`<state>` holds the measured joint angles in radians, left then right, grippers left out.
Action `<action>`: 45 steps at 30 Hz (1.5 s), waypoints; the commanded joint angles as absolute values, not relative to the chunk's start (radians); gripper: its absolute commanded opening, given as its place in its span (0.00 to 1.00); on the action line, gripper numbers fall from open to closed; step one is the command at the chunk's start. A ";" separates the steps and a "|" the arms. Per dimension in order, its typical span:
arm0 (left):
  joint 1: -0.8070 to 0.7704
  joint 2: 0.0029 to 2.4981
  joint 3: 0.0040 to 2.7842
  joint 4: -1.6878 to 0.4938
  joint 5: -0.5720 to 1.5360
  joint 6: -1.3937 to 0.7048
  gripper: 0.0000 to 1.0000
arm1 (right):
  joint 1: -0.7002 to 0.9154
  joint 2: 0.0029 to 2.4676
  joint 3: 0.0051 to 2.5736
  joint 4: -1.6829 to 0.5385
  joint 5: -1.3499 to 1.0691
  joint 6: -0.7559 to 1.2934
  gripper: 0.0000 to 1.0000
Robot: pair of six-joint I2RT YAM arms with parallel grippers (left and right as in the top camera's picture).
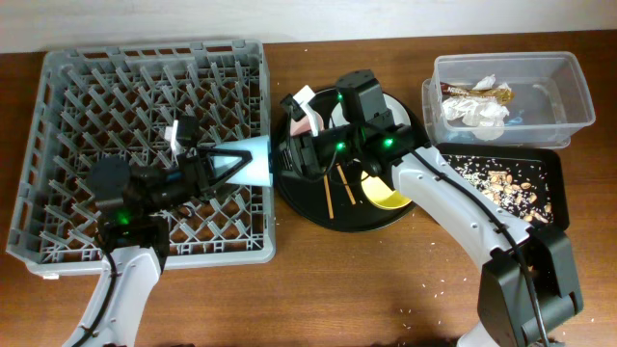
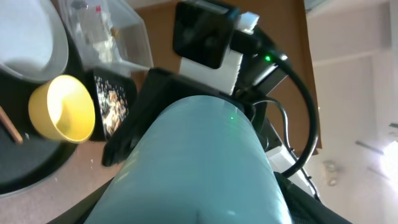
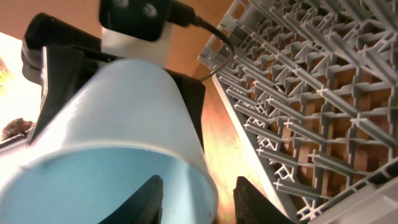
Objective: Sort waste into correct bins and load items into the dishwasher rack
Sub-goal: 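Place the blue cup upside down in the dish rack with left gripper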
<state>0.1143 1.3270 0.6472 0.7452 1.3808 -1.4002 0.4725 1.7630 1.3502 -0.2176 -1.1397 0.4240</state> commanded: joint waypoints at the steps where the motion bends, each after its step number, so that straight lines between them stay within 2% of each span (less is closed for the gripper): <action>1: 0.115 1.330 0.657 0.865 1.380 -1.398 0.61 | 0.459 1.769 1.358 -0.221 -1.170 0.416 0.50; 2: 0.123 1.330 0.657 0.938 1.380 -1.398 0.61 | 0.447 1.769 1.358 -0.223 -1.167 0.416 0.55; 6: 0.187 1.330 0.657 1.129 1.388 -1.398 0.61 | 0.382 1.769 1.358 -0.300 -1.092 0.405 0.58; 10: 0.262 1.330 0.657 1.147 1.401 -1.359 0.61 | 0.289 1.769 1.358 -0.438 -0.992 0.344 0.58; 14: 0.280 1.330 0.657 1.087 1.307 -1.294 0.61 | 0.226 1.769 1.358 -0.562 -0.951 0.274 0.58; 16: 0.280 1.330 0.657 0.966 1.221 -1.214 0.61 | 0.213 1.769 1.358 -0.596 -0.940 0.243 0.58; 19: 0.275 1.330 0.659 0.675 1.003 -1.019 0.59 | 0.208 1.769 1.358 -0.639 -0.920 0.190 0.59; 24: 0.256 1.330 0.756 0.456 0.939 -0.845 0.56 | 0.208 1.769 1.358 -0.687 -0.848 0.176 0.61; 25: 0.249 1.330 0.813 0.352 0.937 -0.780 0.56 | 0.208 1.769 1.358 -0.694 -0.848 0.168 0.61; 26: 0.231 1.330 0.912 0.138 0.905 -0.644 0.56 | 0.208 1.769 1.358 -0.706 -0.847 0.160 0.62; 28: 0.194 1.330 1.034 -0.141 0.789 -0.473 0.56 | 0.208 1.769 1.358 -0.717 -0.830 0.159 0.63; 29: 0.157 1.330 1.110 -0.303 0.670 -0.379 0.55 | 0.208 1.769 1.358 -0.723 -0.814 0.156 0.64; 32: 0.044 1.330 1.256 -0.599 0.344 -0.257 0.56 | 0.208 1.769 1.358 -0.749 -0.768 0.153 0.68; 34: -0.027 1.330 1.299 -0.725 0.182 -0.237 0.56 | 0.208 1.769 1.358 -0.769 -0.742 0.152 0.70; 37: -0.110 1.345 1.297 -0.862 0.063 -0.237 0.54 | 0.208 1.769 1.358 -0.798 -0.717 0.134 0.72; 40: -0.156 1.395 1.297 -0.941 -0.004 -0.237 0.53 | 0.208 1.769 1.358 -0.818 -0.694 0.130 0.72; 45: -0.213 1.497 1.297 -0.963 -0.001 -0.237 0.51 | 0.208 1.769 1.358 -0.832 -0.694 0.130 0.72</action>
<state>-0.1772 1.4364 1.2907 -0.9596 0.0513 -0.2623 0.2108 1.7668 1.3556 -0.8265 -0.7136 0.1474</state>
